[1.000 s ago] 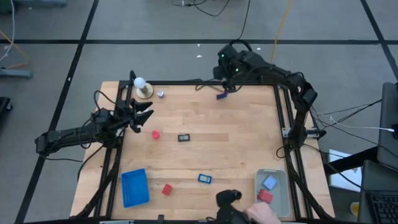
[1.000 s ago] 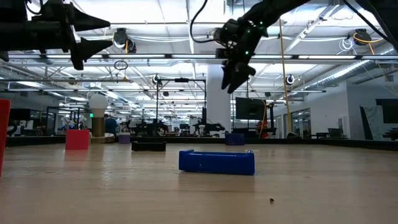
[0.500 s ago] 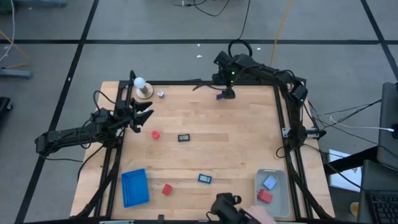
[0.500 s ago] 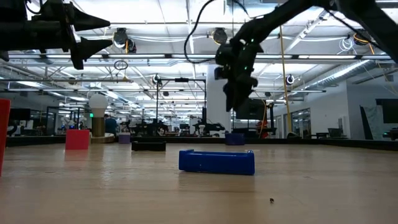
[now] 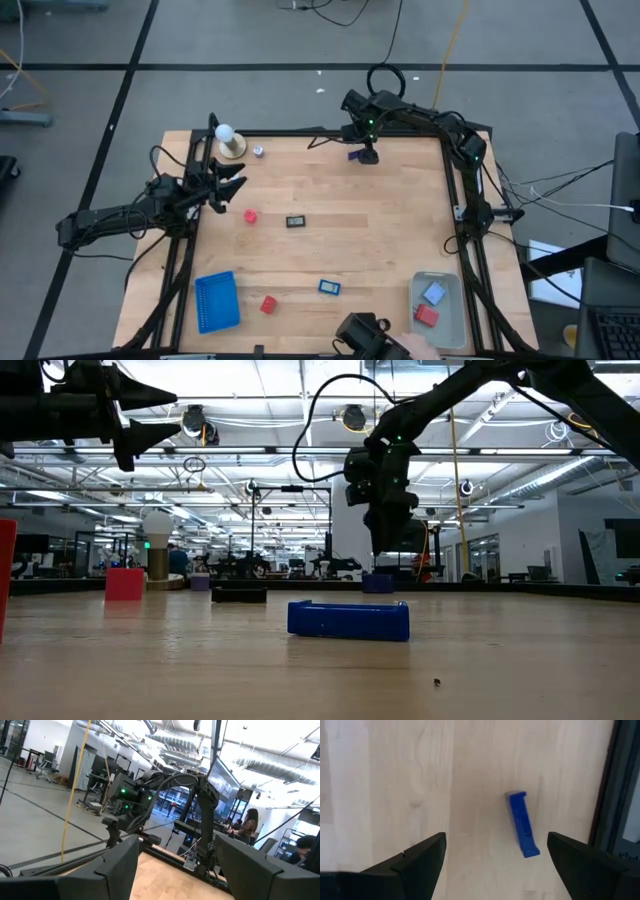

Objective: Pick & Place Office items
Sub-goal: Put the purple digital timer into the blue bin

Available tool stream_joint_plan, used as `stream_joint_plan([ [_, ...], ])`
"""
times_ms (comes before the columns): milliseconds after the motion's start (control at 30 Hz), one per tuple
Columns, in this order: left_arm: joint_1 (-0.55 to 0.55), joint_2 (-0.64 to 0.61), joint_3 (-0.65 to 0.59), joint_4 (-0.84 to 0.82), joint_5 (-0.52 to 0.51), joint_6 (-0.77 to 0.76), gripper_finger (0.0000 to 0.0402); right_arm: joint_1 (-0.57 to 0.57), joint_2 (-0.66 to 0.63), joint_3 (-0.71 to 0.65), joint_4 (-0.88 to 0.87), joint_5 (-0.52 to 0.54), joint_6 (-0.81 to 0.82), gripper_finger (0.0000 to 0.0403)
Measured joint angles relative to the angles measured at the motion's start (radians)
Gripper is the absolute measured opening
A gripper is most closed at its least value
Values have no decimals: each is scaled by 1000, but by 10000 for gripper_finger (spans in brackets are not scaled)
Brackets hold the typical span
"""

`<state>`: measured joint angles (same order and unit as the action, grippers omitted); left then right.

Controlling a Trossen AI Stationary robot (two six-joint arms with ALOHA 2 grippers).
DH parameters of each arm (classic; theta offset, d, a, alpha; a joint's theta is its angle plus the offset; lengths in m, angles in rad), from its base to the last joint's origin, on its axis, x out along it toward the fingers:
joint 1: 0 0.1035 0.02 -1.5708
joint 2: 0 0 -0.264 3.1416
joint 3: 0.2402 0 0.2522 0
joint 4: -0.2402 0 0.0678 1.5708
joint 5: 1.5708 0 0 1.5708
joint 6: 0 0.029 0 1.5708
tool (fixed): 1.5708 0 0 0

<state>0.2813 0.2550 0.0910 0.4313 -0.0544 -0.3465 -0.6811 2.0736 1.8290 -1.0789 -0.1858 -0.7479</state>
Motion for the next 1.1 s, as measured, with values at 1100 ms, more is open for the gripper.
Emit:
stream_joint_plan([
  [1100,0,0,0,-11,21,3,259,-53,38,-40,109,-81,85,338],
])
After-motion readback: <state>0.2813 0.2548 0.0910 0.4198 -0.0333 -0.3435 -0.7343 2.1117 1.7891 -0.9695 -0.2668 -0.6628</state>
